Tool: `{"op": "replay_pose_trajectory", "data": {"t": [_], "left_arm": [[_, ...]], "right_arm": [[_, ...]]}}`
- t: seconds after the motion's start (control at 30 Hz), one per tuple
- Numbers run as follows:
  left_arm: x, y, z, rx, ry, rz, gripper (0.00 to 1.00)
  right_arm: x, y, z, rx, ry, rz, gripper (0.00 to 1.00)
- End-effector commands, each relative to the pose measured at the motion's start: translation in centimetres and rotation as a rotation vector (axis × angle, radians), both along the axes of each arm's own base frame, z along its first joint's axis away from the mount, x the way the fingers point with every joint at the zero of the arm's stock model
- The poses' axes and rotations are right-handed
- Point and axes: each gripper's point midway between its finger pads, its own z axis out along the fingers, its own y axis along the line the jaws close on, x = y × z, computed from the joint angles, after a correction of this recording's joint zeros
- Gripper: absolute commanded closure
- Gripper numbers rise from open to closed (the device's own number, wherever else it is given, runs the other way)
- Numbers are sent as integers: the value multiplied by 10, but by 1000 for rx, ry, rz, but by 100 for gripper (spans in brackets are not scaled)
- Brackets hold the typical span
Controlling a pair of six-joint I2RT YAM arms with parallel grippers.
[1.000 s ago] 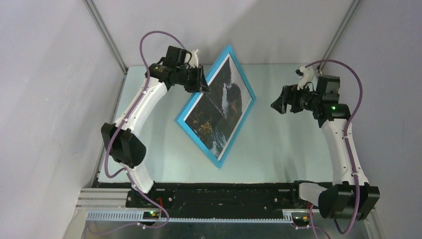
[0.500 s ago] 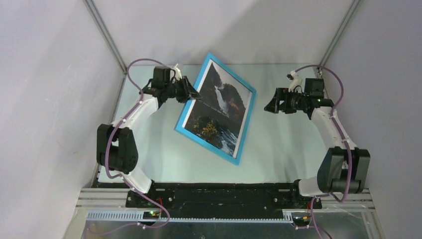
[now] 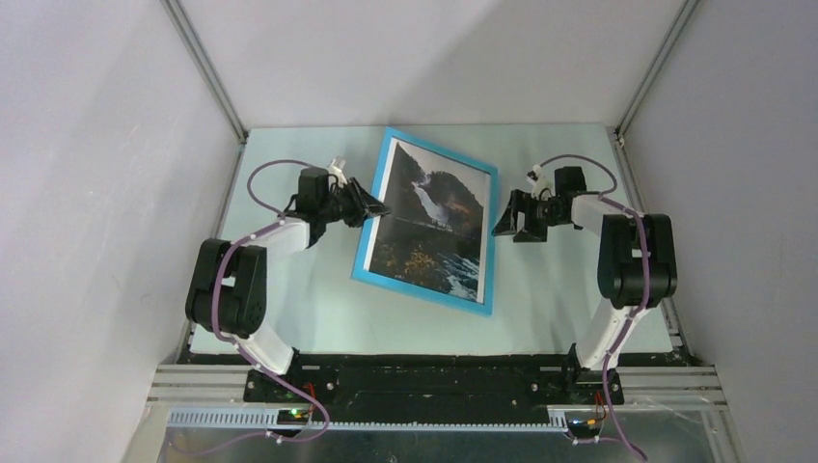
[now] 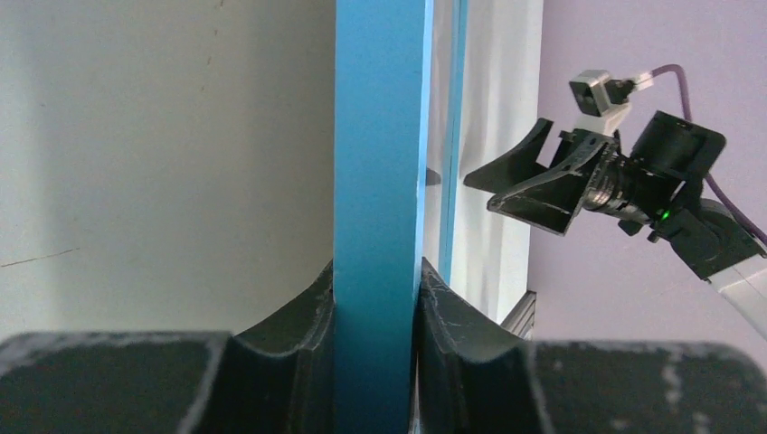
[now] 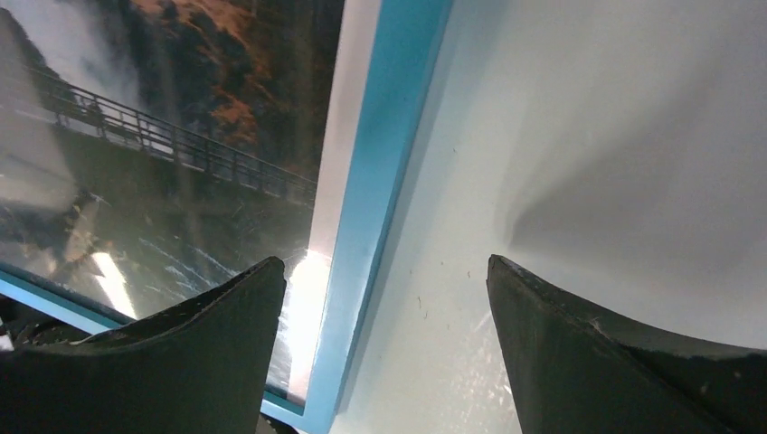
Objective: Put the photo into the frame
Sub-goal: Turn over the photo frame at the center of the board.
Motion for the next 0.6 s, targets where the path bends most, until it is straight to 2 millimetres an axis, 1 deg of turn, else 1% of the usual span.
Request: {"op": "replay_pose_trajectory", "data": {"t": [0.0,0.03,0.13,0.27,0.3,0.4,0.5,0.53,0.57], "left_arm": [[13,18,-25,90,-22,104,82],[13,18,-27,91,-20,106,81],[9,16,-40,96,14,109,80],[4,11,-56,106,47,108,74],[2,9,-61,110,58,103,71],[-2,5,-70,123,80,100,64],[-6,3,-81,135,105,97,57],[-7,3,-84,140,109,100,53],[-8,2,-87,143,119,99,50]], "right_arm": [[7,19,-4,56,30,37,14],[7,21,-5,68,36,45,14],[5,31,-14,93,77,75,15],[2,41,-19,108,99,112,15],[1,42,-19,110,100,117,16],[2,42,-21,106,97,123,16],[5,35,-19,100,90,109,16],[5,33,-17,99,85,104,16],[7,30,-16,99,80,96,17]]}}
